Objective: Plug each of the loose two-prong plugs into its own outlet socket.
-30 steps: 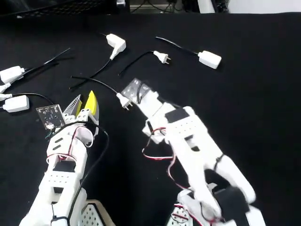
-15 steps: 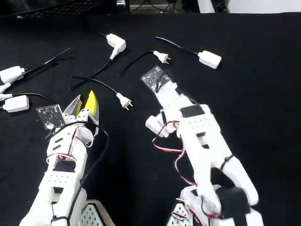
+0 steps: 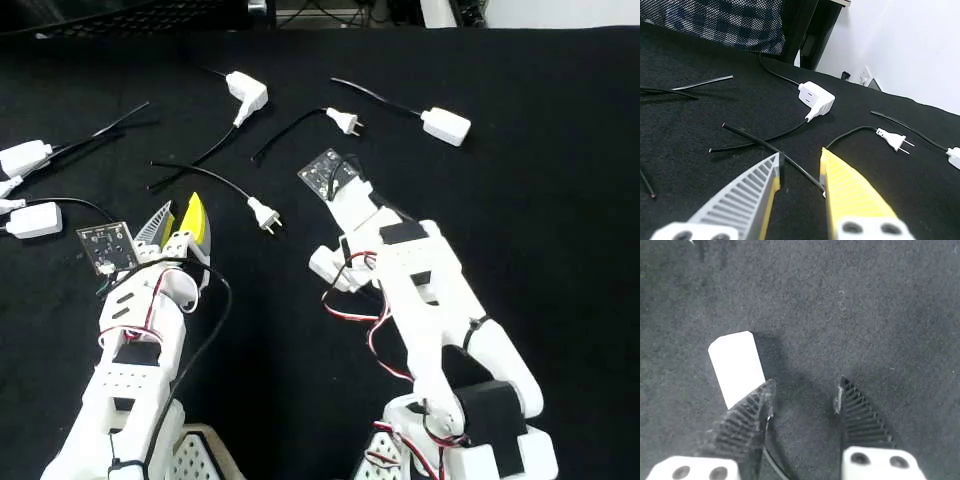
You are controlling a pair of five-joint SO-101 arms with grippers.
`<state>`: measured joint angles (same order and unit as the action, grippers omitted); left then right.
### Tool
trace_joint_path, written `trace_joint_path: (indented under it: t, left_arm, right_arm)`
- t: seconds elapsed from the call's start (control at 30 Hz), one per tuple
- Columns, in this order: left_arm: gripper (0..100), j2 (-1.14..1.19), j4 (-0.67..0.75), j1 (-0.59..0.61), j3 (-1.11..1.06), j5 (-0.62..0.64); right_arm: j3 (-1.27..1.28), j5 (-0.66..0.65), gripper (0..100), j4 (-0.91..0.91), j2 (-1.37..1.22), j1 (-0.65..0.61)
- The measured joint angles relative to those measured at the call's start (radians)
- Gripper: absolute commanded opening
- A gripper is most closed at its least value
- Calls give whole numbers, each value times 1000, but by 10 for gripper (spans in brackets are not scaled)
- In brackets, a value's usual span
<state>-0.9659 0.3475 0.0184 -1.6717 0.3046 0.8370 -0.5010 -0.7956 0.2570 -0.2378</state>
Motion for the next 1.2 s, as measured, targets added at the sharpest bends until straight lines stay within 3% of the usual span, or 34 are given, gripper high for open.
trace_joint_path:
  t: [0.33, 0.73, 1.0, 1.2]
  left_arm:
    - [145, 0, 0, 0, 0, 0]
    - [145, 0, 0, 0, 0, 0]
    - [148, 0, 0, 8, 0, -2]
    - [148, 0, 0, 95, 0, -2]
  right_arm:
    - [0, 41, 184, -135, 0, -161]
    - [-114, 58, 183, -155, -5, -169]
    - [-410, -38, 183, -311, -81, -201]
    - [-733, -44, 183, -437, -367, -238]
